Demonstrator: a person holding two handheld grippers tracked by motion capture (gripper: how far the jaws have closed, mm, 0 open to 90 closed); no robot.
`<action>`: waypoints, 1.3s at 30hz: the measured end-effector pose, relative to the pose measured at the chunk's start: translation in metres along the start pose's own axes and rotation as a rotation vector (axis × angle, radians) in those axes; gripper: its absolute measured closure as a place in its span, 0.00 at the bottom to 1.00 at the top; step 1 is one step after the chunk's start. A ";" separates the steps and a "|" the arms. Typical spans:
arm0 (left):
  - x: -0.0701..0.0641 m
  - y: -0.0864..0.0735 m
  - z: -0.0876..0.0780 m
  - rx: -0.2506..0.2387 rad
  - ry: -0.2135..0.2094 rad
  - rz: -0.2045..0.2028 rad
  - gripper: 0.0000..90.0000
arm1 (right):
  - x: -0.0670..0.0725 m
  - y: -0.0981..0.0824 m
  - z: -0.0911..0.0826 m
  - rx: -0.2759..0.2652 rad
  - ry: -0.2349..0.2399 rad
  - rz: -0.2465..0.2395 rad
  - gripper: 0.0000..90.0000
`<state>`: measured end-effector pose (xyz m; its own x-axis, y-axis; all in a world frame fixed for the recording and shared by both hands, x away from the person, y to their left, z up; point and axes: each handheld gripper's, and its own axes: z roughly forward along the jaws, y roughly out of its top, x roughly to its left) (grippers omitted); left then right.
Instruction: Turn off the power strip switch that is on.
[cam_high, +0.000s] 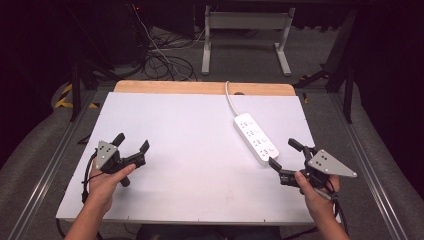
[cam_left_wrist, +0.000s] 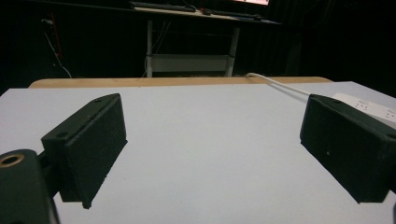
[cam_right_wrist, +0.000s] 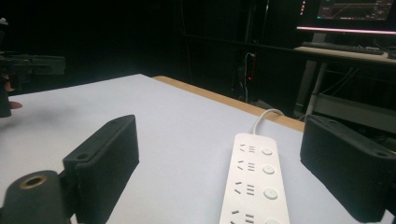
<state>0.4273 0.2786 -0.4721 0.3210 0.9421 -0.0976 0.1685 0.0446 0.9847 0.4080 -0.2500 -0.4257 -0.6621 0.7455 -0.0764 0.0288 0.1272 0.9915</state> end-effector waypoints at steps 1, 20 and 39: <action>0.000 0.000 0.000 0.000 0.000 0.000 0.08 | 0.000 0.000 0.000 -0.003 0.004 -0.002 0.13; 0.001 0.000 -0.001 0.001 0.005 -0.003 0.08 | 0.001 0.000 0.001 0.001 0.000 -0.007 0.11; 0.001 0.000 0.000 0.003 0.007 -0.009 0.08 | 0.001 -0.001 0.000 0.004 -0.009 0.002 0.10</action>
<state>0.4277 0.2799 -0.4723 0.3133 0.9438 -0.1057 0.1742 0.0523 0.9833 0.4079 -0.2494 -0.4268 -0.6556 0.7514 -0.0750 0.0333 0.1281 0.9912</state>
